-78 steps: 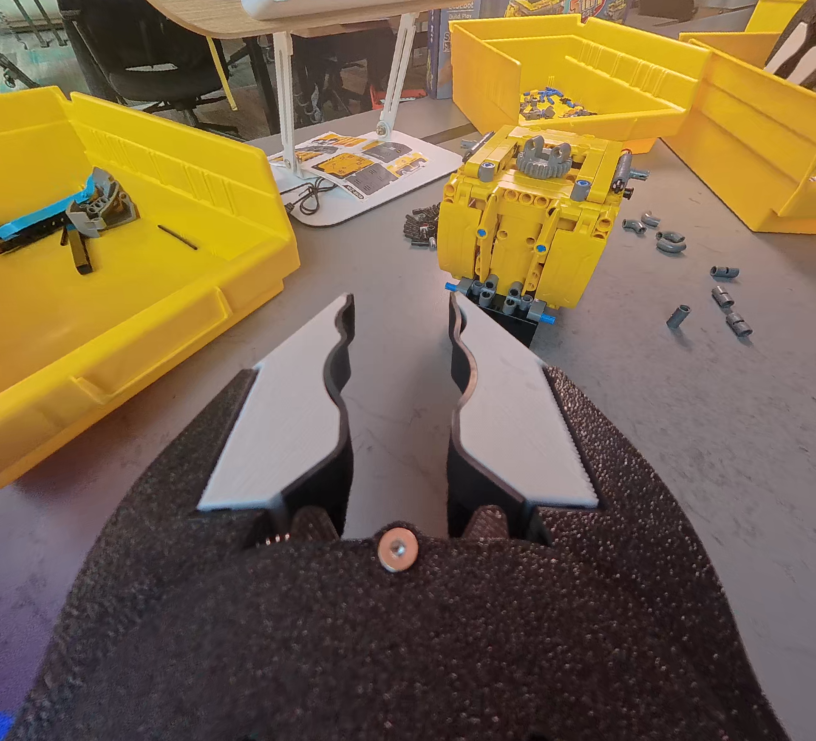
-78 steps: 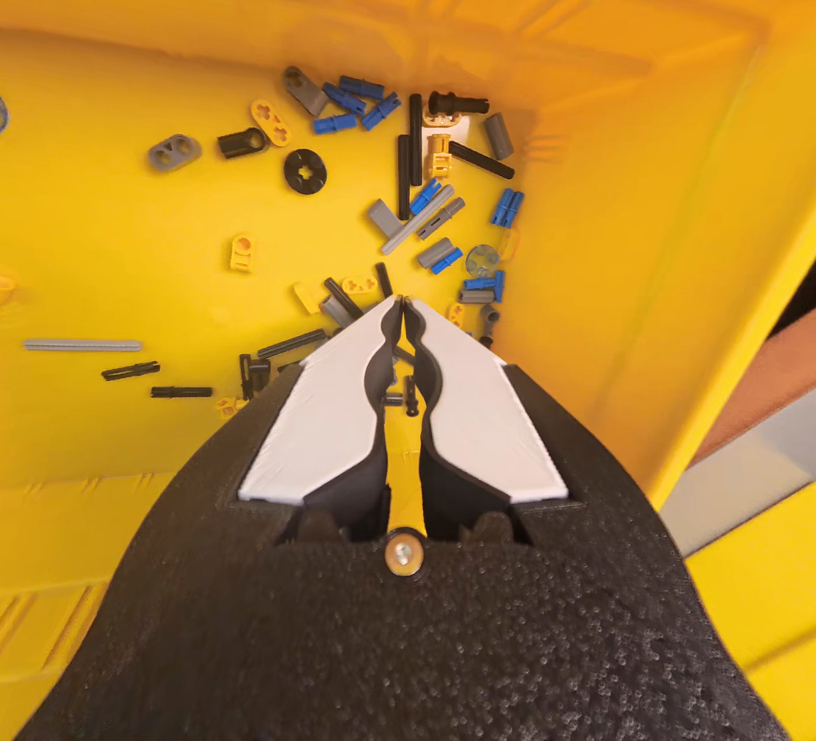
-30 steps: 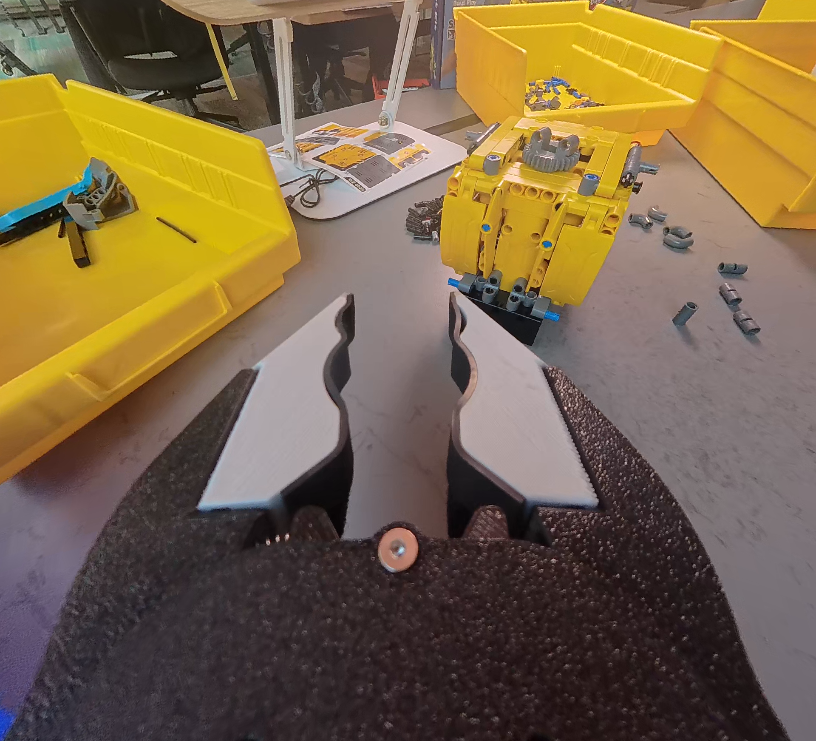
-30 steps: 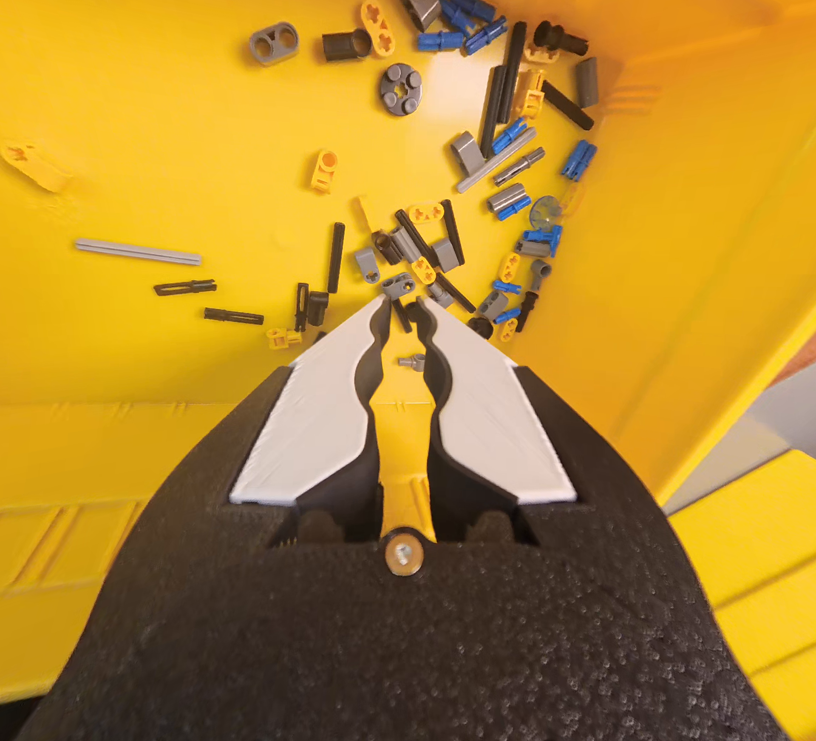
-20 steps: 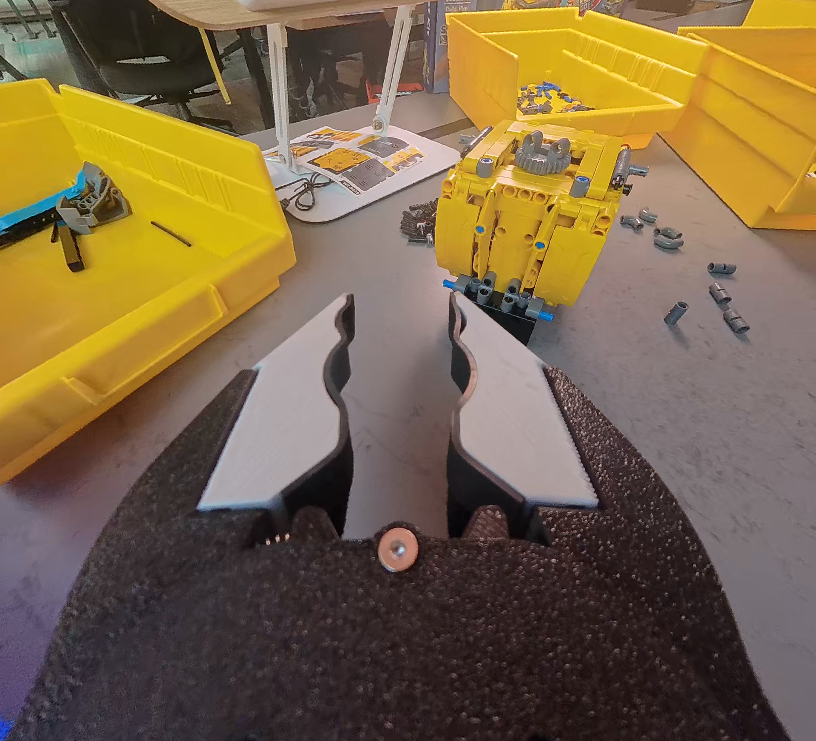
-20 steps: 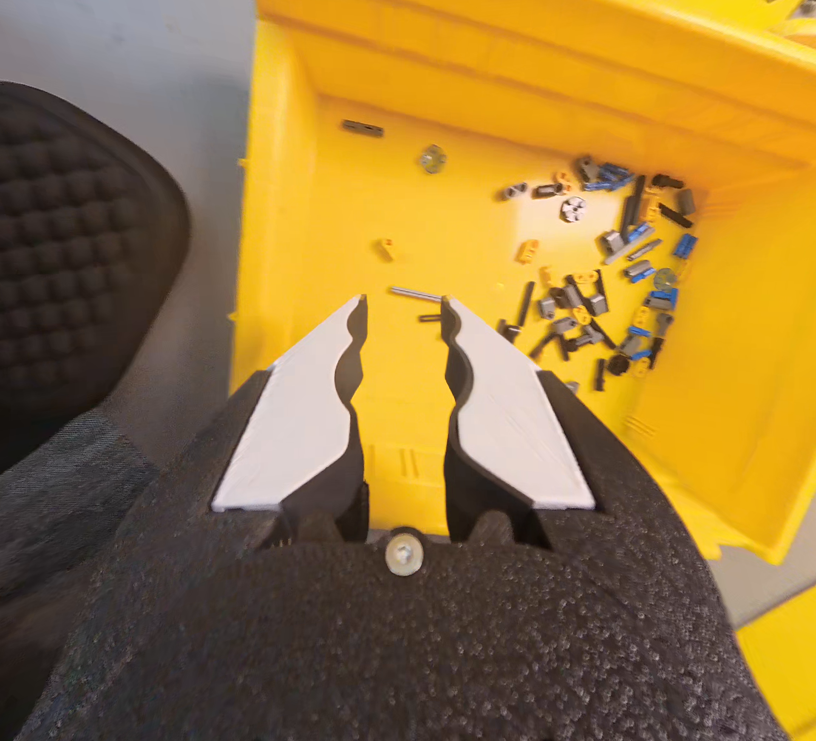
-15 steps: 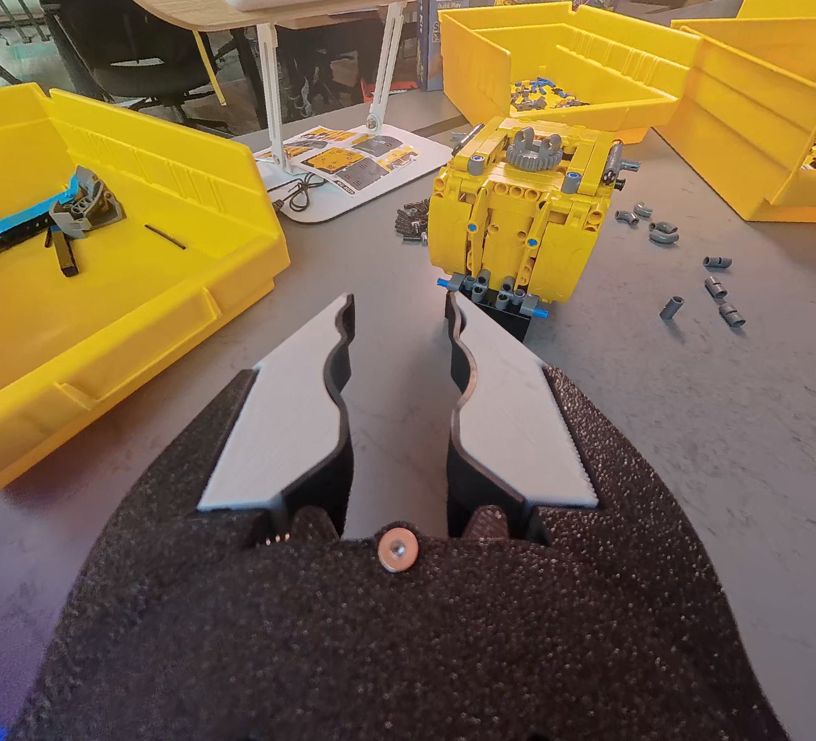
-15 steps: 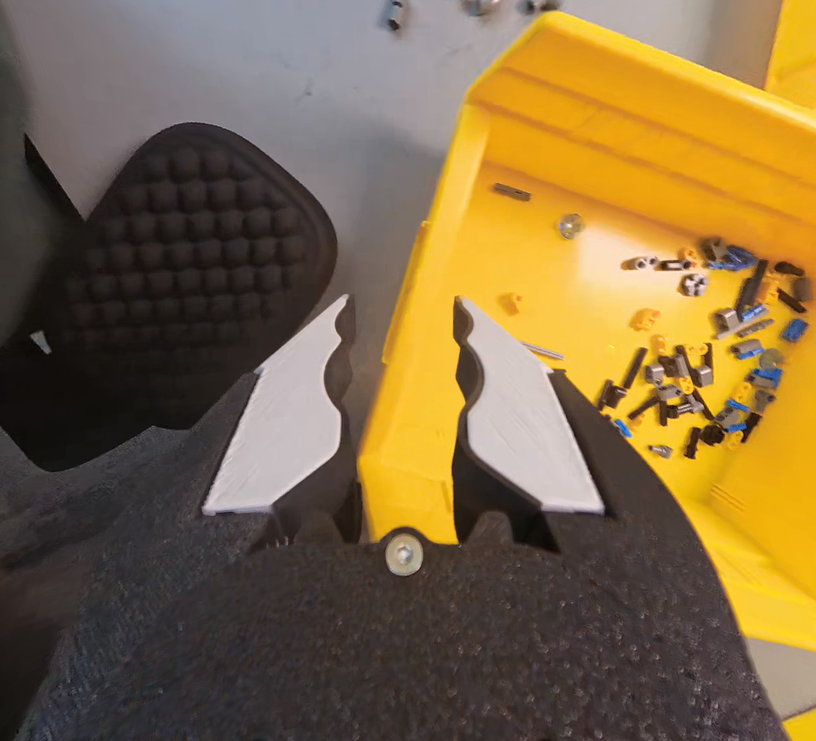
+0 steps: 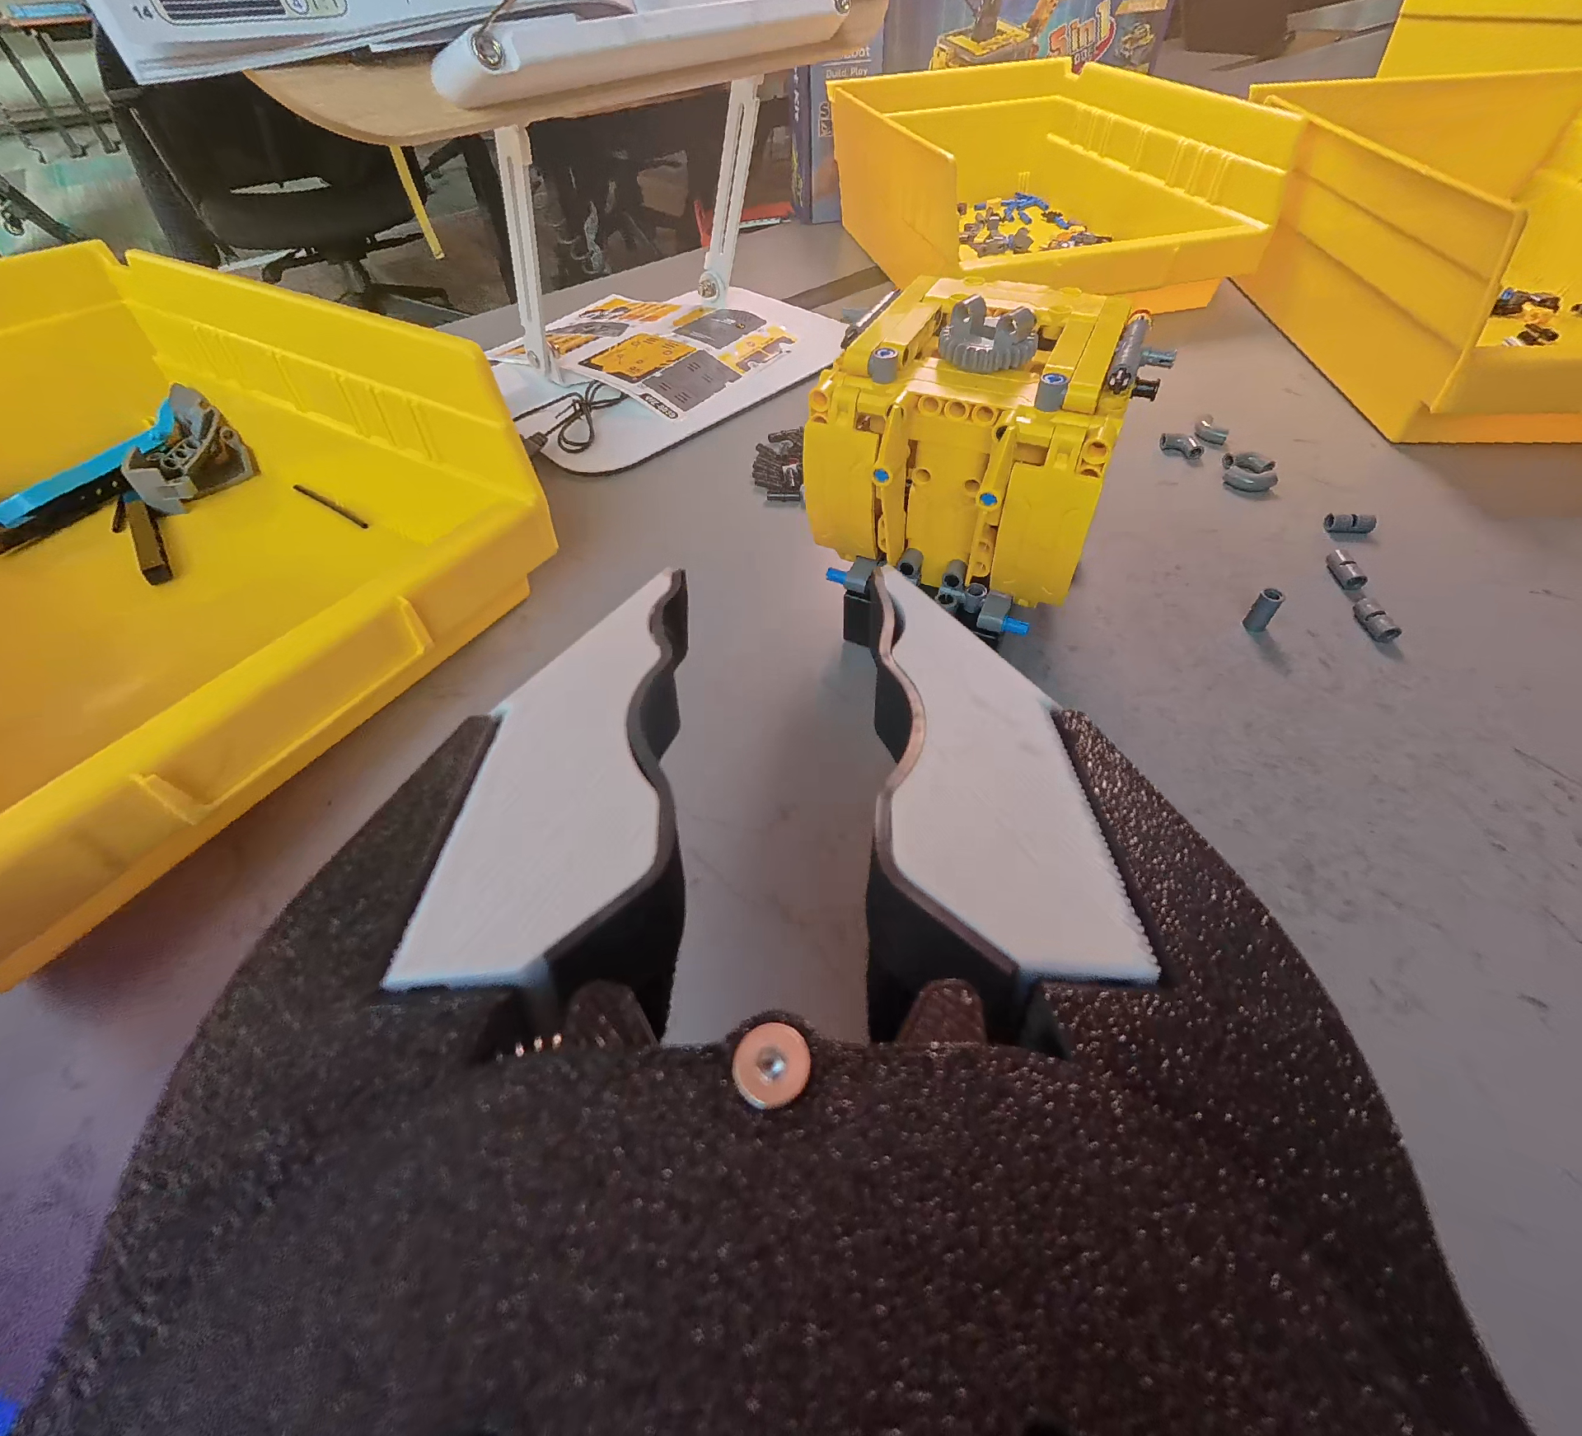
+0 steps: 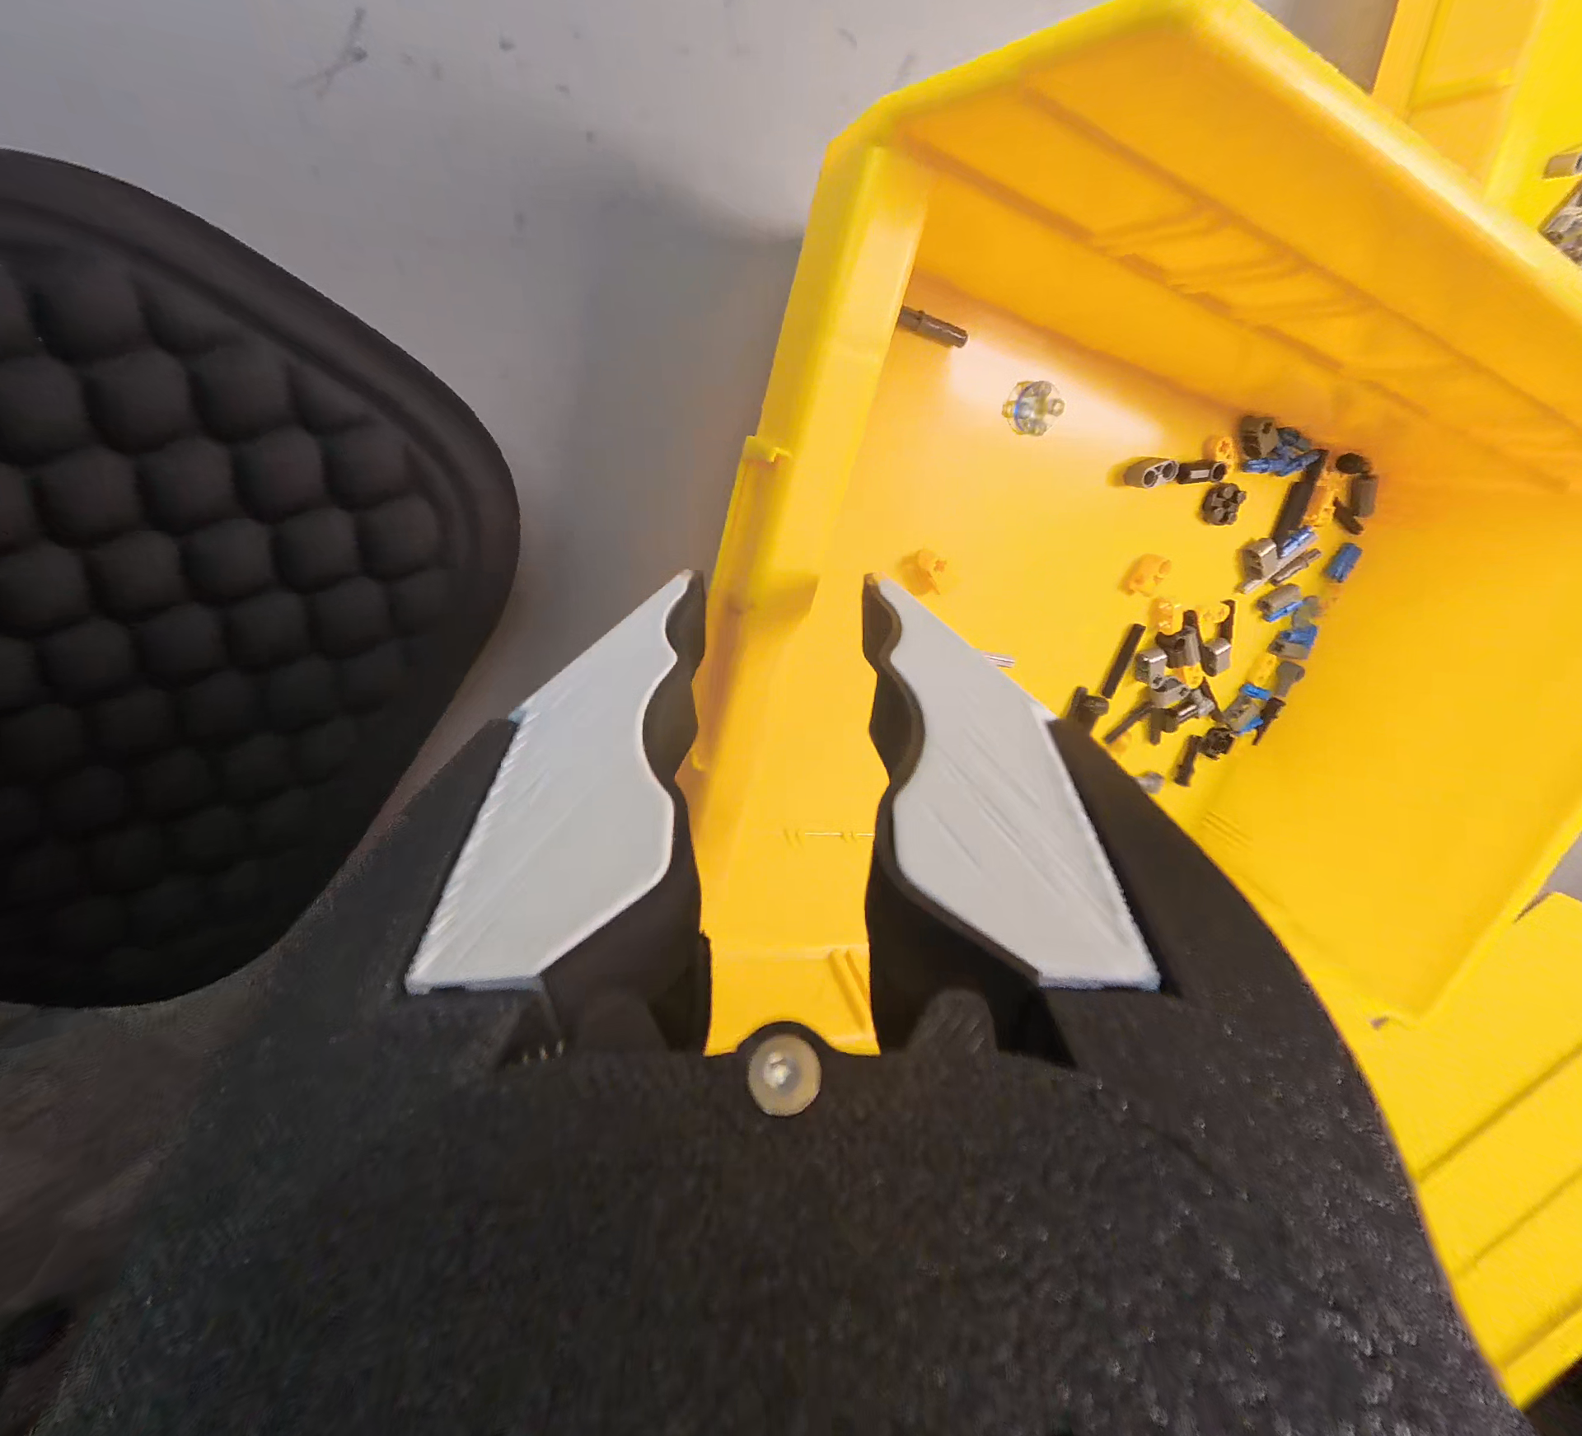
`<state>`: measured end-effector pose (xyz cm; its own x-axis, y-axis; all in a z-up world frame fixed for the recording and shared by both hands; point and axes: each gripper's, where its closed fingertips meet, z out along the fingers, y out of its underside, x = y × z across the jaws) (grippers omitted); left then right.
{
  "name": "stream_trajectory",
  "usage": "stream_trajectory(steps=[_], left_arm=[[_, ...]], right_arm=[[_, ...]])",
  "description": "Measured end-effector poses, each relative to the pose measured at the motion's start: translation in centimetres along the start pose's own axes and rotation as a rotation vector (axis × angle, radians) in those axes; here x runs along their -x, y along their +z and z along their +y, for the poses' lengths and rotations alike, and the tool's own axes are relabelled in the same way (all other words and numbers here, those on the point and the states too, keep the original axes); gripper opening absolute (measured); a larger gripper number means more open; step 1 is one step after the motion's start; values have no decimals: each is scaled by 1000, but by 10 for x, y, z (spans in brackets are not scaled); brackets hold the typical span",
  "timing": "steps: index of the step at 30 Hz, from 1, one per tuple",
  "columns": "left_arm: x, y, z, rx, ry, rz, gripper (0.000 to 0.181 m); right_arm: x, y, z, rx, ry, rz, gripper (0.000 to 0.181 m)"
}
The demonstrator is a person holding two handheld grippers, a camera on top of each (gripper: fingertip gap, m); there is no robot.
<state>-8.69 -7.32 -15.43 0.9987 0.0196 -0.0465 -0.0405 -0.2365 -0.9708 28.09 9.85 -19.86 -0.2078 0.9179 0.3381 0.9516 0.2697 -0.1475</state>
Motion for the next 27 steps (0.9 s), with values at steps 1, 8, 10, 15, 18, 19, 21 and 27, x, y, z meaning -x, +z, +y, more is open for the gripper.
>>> stream_trajectory(steps=[1,8,10,15,18,19,21,27], left_arm=[[-1,0,0,-1,2,1,41],[-2,-1,-3,-10,7,2,41],[-1,-2,-3,-11,4,1,41],[-2,-1,-3,-8,7,5,41],[-3,0,-2,-4,8,7,41],[-3,0,-1,-3,8,7,41],[-4,1,0,2,9,8,41],[-6,2,2,10,23,6,41]], right_arm=[[1,1,-1,-4,24,0,36],[1,26,7,118,4,104,31],[2,25,8,109,21,94,30],[5,-1,21,116,12,54,29],[6,-35,26,94,4,11,29],[3,-48,26,74,9,9,29],[-12,-68,24,24,40,37,29],[-42,-46,45,65,40,92,30]])
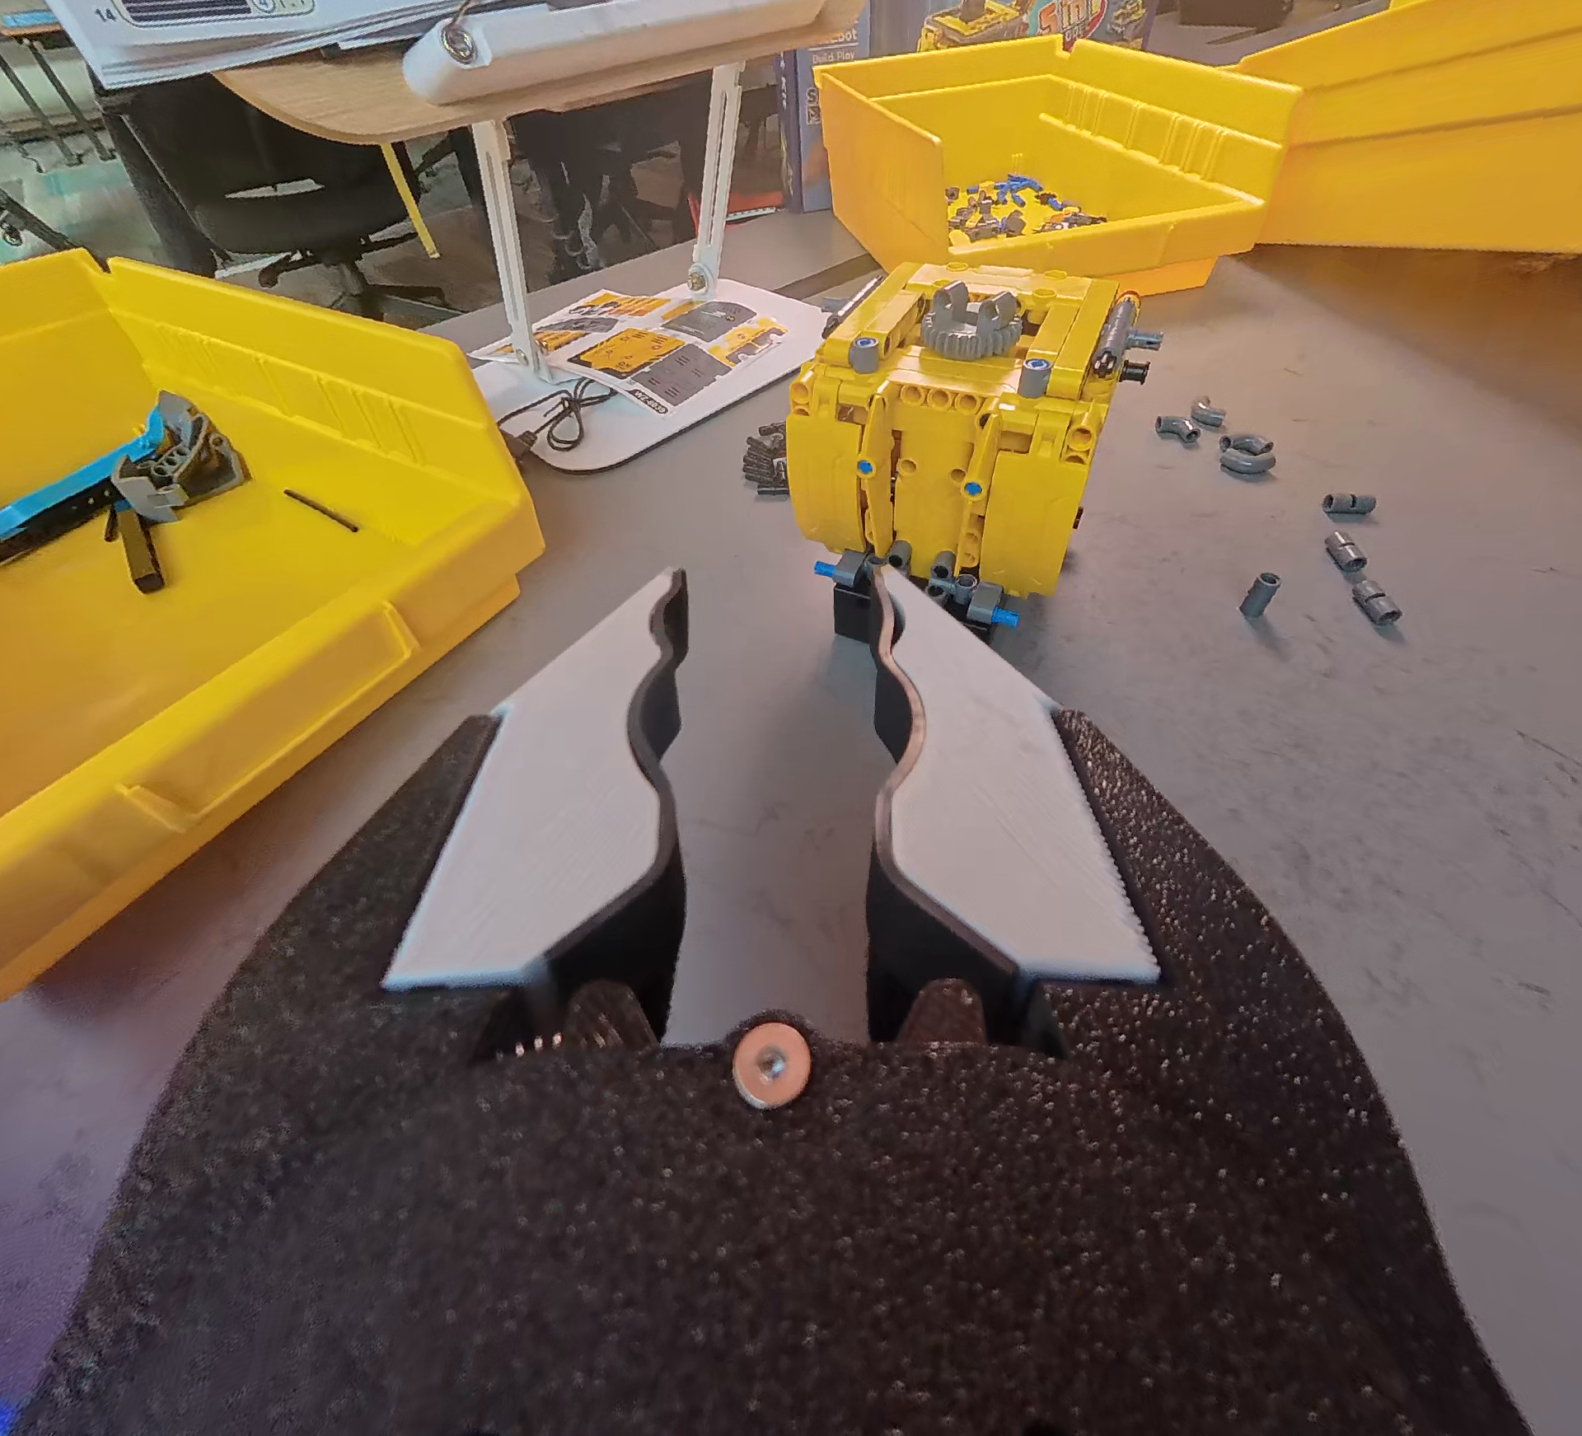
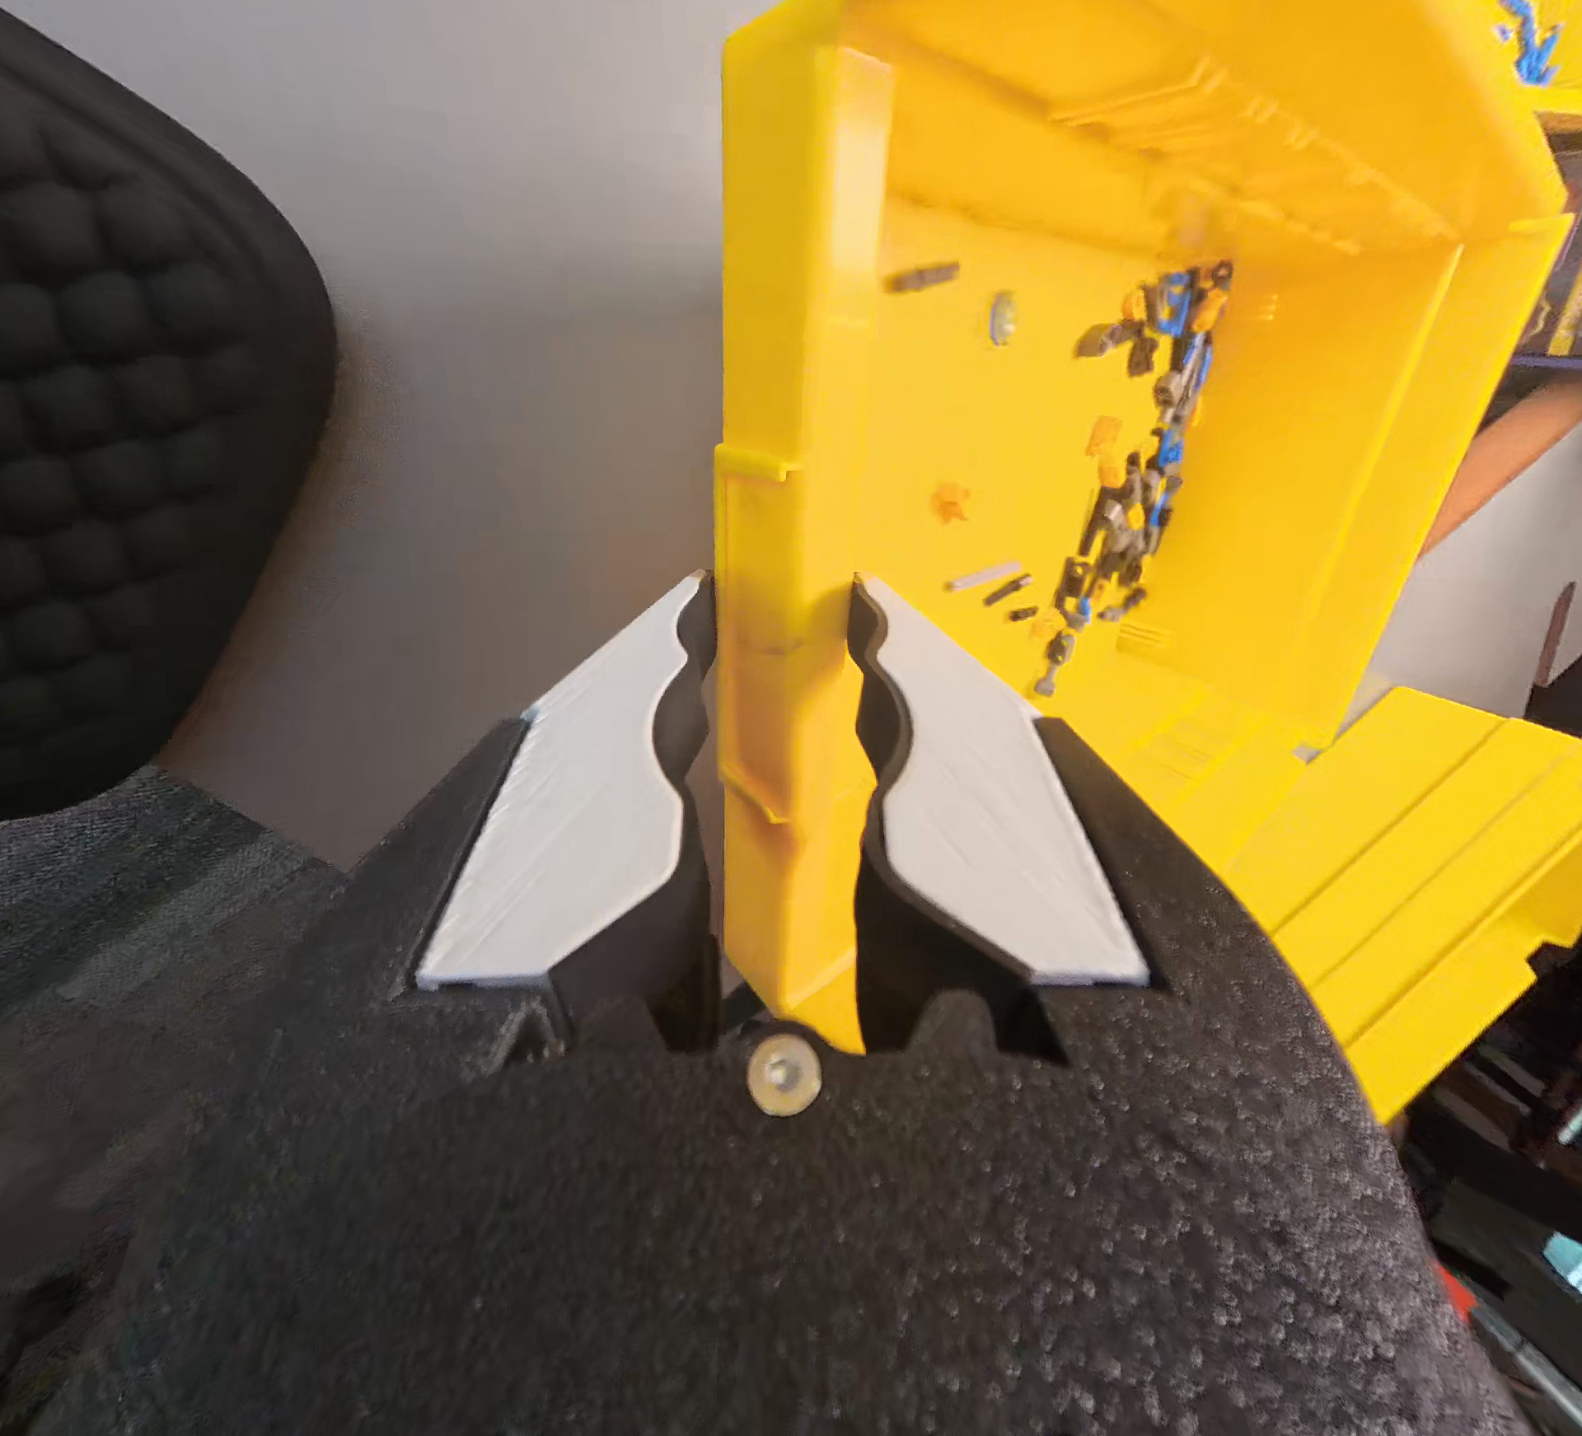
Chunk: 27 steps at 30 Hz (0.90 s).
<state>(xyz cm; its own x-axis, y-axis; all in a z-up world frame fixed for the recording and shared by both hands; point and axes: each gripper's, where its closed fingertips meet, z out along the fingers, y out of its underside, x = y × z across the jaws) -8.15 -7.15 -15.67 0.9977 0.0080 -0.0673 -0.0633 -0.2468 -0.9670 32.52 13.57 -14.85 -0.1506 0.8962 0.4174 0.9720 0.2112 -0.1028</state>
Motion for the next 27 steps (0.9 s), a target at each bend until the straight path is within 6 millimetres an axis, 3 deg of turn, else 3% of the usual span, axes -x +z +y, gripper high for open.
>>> stream_trajectory(steps=[3,14,19,27], left_arm=[[4,0,1,2,-14,-11,41],[1,6,9,33,-19,-1,41],[2,7,9,38,-12,-9,41],[2,6,9,33,-15,-7,41]], right_arm=[[10,-4,-14,-89,12,-25,30],[50,42,6,-91,-51,-29,27],[42,54,29,-27,-17,4,27],[15,61,46,-3,115,94,32]])
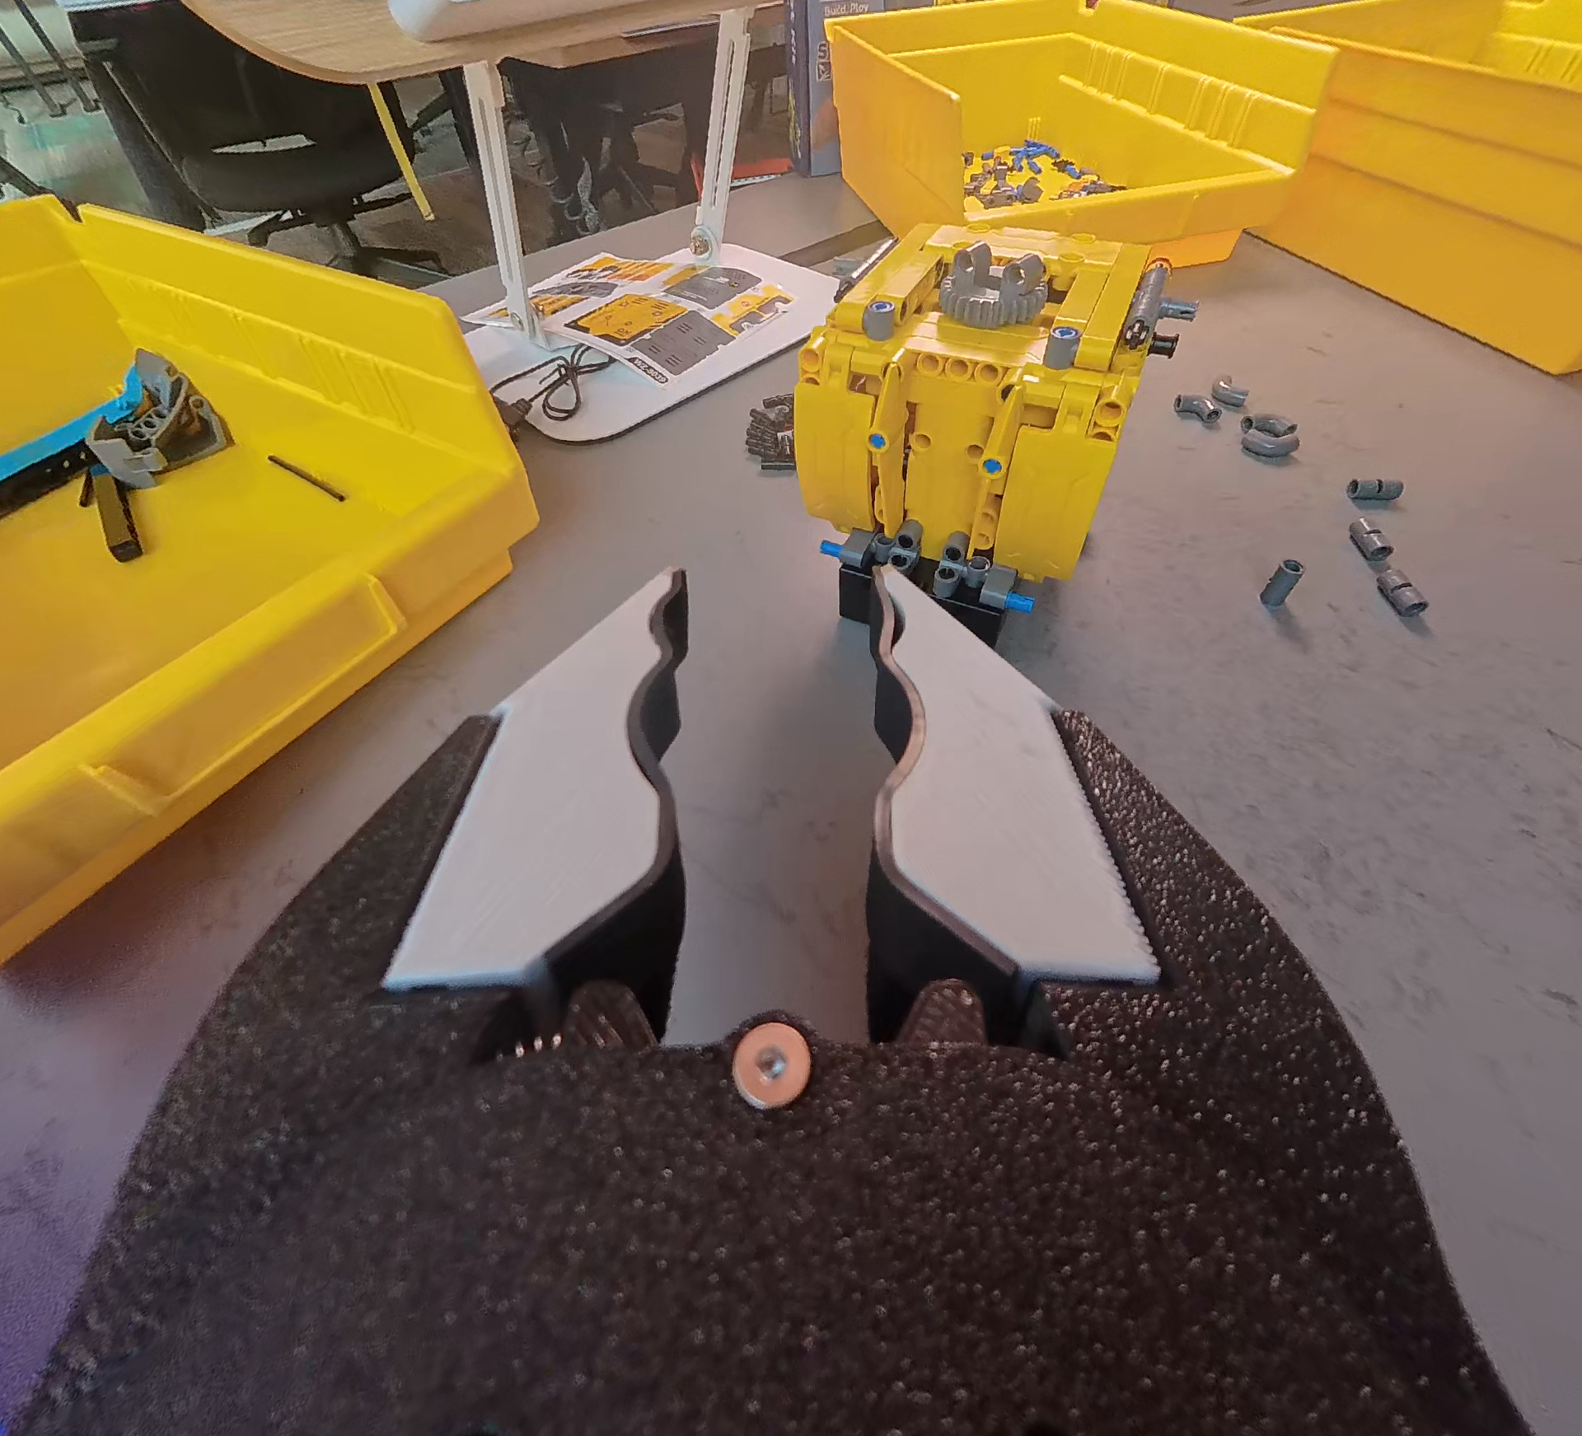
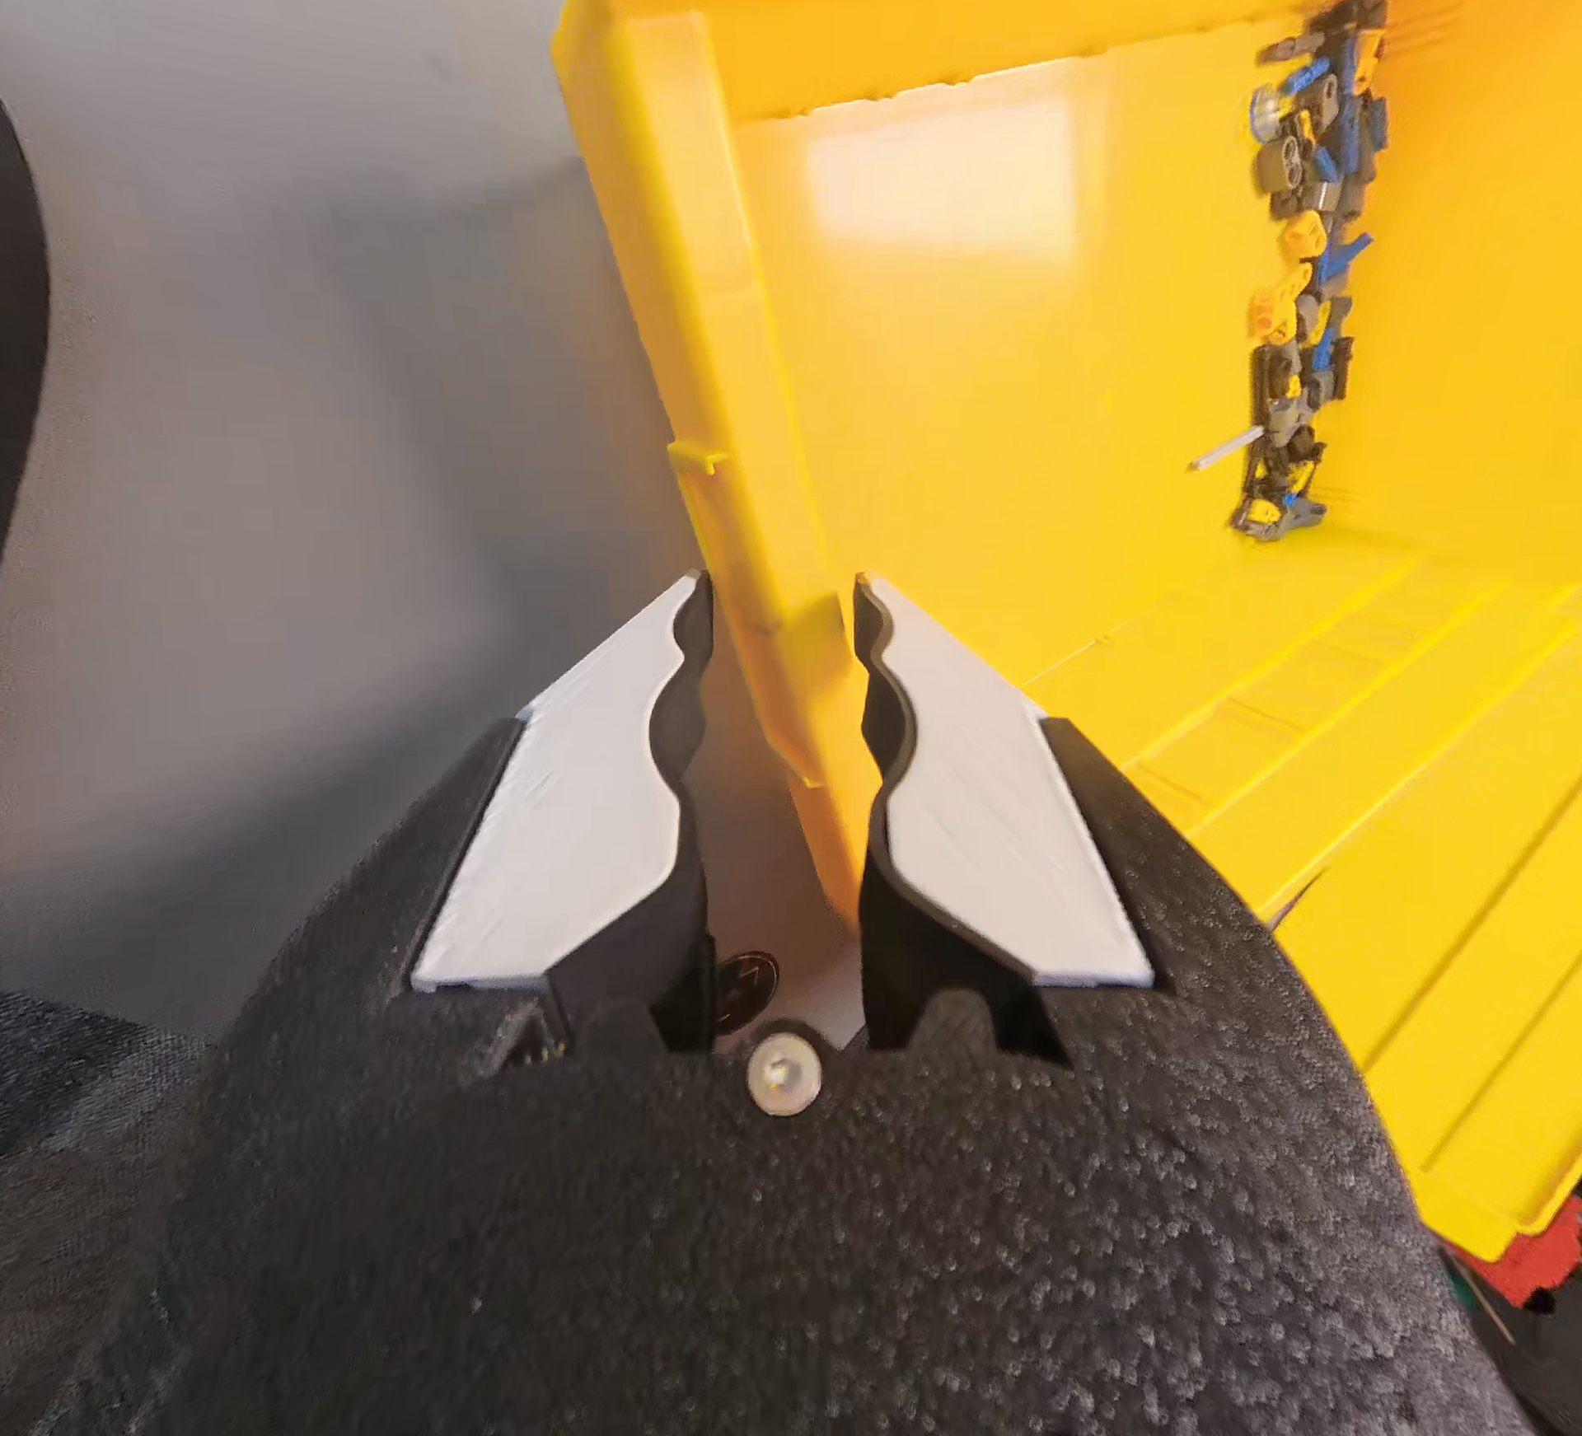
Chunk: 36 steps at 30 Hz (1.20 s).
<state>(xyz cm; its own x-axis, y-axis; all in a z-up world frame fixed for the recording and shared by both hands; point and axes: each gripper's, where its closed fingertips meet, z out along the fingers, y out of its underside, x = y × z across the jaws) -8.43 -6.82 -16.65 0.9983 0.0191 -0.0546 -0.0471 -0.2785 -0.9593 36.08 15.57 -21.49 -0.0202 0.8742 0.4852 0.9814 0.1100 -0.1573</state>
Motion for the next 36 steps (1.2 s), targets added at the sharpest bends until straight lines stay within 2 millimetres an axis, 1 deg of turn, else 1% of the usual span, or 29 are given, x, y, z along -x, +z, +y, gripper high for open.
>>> stream_trajectory(steps=[2,3,5,7,9,11,13,15,16,17,18,19,20,21,22,24,26,27,28,30,31,32,34,35,36], left_arm=[[1,-1,0,-1,0,-1,41],[1,-1,0,-1,-1,-1,41],[1,-1,0,-2,-5,0,41],[1,-1,0,-4,-8,3,41],[1,-1,-1,-6,-10,7,42],[0,-1,-2,-9,-11,12,42],[-1,-2,-3,-13,-9,13,42],[0,-3,-4,-17,-12,13,42],[0,-3,-4,-20,-14,14,42],[0,-3,-5,-22,-16,16,42],[0,-4,-5,-25,-16,18,42],[-1,-4,-6,-28,-17,21,42],[-1,-5,-7,-31,-17,25,42],[-2,-6,-8,-36,-17,29,42],[-3,-7,-10,-41,-18,32,42],[-3,-9,-13,-53,-21,36,42],[-2,-12,-18,-70,-25,35,42],[-2,-14,-20,-80,-29,34,42],[-1,-15,-22,-88,-35,35,42],[0,-17,-24,-100,-52,40,42],[0,-18,-25,-102,-59,43,42],[0,-18,-25,-104,-66,49,42],[-2,-18,-25,-105,-77,62,42],[-3,-18,-26,-105,-79,68,42],[-4,-18,-26,-105,-79,73,42]], right_arm=[[-1,-4,0,-12,18,-5,32],[0,-9,-4,-35,30,-18,33],[-2,-24,-17,-102,71,-39,36],[-7,-44,-36,-201,119,-44,38],[-11,-65,-65,-328,161,-33,38],[-11,-85,-100,-464,190,-9,38],[-10,-101,-139,-600,204,34,38],[-1,-108,-183,-735,253,11,38],[3,-107,-205,-791,289,-11,38],[7,-103,-228,-833,328,-39,37],[11,-94,-249,-848,360,-67,37],[12,-80,-267,-838,373,-72,37],[8,-61,-280,-799,365,-42,38],[-3,-38,-289,-737,348,21,38],[-20,-17,-294,-672,336,100,38],[-58,20,-296,-544,329,226,38],[-84,56,-287,-370,310,264,51],[-96,67,-284,-322,298,288,50],[-103,77,-279,-264,289,278,53],[-105,94,-271,-141,256,205,62],[-107,100,-267,-88,237,179,61],[-109,103,-264,-49,214,158,55],[-101,106,-266,-23,169,62,37],[-99,106,-266,-11,138,43,33],[-98,106,-264,1,97,45,32]])
